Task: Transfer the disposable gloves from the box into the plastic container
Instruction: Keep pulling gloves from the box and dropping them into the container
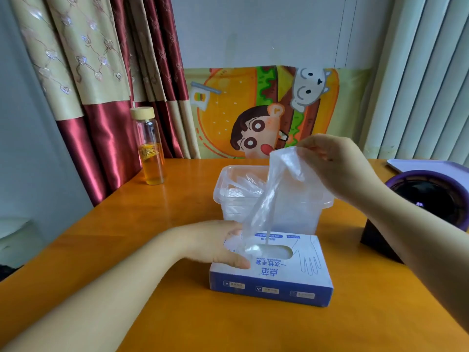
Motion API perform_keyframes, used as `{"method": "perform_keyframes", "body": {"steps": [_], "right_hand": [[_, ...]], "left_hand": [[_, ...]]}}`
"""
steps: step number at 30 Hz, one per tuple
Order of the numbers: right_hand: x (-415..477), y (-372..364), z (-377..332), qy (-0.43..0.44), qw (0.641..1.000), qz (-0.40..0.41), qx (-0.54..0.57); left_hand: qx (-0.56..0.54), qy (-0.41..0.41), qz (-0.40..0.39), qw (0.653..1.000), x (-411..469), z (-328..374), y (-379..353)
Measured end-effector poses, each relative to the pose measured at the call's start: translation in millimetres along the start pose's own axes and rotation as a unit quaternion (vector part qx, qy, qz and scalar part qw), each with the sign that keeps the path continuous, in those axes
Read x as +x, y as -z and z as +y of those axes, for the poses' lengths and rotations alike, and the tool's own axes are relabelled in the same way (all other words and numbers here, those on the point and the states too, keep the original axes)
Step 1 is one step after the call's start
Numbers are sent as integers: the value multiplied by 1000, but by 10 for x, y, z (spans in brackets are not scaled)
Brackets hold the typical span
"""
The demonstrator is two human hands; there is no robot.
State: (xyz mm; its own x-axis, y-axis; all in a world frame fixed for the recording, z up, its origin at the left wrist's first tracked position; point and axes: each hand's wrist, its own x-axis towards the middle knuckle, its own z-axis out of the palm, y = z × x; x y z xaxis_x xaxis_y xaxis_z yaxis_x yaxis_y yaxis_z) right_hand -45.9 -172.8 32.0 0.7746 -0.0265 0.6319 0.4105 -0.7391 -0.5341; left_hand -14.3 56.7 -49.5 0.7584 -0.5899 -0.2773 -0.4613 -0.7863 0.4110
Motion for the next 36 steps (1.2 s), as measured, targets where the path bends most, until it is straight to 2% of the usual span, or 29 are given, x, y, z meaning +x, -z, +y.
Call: {"method": "perform_keyframes", "body": {"steps": [3, 6, 10, 14, 15, 16, 19, 22, 27, 31, 34, 36], "right_hand": [[-14, 33, -2, -76, 994, -36, 64], [-70, -41, -4, -123, 985, -81, 85], [-111, -128, -1, -118, 985, -105, 70], [-163, -139, 15, -93, 988, -121, 38], [-171, -129, 33, -89, 988, -122, 20], [-172, -122, 51, -86, 989, -122, 5], [-153, -116, 68, -90, 989, -120, -7], [-164, -138, 19, -89, 988, -127, 13], [-208, -133, -15, -139, 968, -162, 130], [-229, -50, 120, -162, 964, -165, 129], [-188, 145, 74, -88, 973, -130, 167], [-152, 227, 3, -32, 972, -194, 128]], "left_hand": [[-88, -1, 83, 993, -108, 86, 192], [-304, -33, 159, 939, -232, 291, 360], [-387, -70, 155, 906, -308, 555, 336], [-563, -64, 172, 806, -374, 577, 431], [-570, -61, 181, 799, -376, 540, 480], [-545, -58, 189, 814, -392, 511, 519], [-367, -57, 195, 908, -396, 543, 509], [-216, -82, 181, 956, -316, 595, 450], [-152, -75, 175, 970, -149, 569, 372], [-156, -77, 190, 966, -102, 448, 351], [-151, -85, 167, 971, -110, 343, 408], [-170, -87, 153, 970, -99, 303, 445]]}}
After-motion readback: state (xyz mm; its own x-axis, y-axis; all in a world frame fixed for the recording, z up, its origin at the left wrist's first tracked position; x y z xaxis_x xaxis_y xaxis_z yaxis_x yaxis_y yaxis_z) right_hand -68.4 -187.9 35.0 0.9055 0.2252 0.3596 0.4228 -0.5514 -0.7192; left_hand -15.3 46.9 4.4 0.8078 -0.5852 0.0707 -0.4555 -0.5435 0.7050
